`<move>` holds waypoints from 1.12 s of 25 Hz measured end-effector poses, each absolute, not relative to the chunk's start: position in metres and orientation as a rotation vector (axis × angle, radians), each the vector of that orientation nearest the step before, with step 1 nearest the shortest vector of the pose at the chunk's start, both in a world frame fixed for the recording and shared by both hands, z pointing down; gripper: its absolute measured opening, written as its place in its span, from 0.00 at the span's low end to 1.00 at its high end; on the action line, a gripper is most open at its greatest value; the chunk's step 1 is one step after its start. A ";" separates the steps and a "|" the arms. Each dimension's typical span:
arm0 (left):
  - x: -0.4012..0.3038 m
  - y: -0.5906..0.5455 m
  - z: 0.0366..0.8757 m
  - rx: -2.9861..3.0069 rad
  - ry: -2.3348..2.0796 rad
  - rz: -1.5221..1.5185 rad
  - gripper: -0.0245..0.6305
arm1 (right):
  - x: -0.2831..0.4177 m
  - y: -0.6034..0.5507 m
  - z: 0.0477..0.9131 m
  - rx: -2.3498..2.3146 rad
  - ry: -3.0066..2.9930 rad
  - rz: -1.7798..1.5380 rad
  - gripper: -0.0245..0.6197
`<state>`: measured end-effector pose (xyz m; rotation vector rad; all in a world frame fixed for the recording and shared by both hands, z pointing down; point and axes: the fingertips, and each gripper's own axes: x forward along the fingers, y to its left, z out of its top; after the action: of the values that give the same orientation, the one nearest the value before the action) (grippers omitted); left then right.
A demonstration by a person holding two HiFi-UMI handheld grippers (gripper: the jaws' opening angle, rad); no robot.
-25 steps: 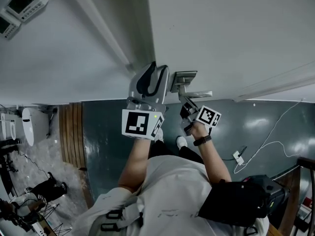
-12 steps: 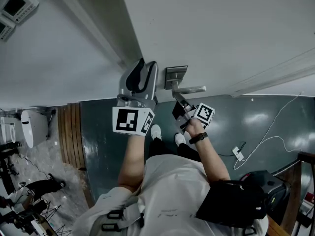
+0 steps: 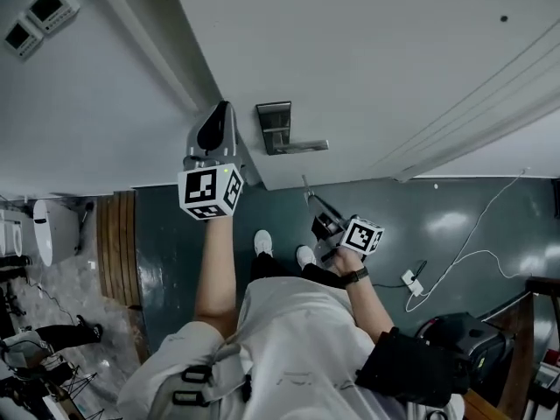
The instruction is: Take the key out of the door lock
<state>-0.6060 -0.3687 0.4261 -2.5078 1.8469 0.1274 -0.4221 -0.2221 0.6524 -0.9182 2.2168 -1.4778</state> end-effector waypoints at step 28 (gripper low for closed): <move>-0.561 -0.122 0.466 -2.719 1.611 0.050 0.04 | -0.462 -0.094 0.479 -1.679 2.689 -0.193 0.08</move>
<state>-0.5611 -0.1222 0.4657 -2.7186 1.6105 0.0504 -0.4625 -0.0940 0.4786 -1.6789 2.6889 -0.1934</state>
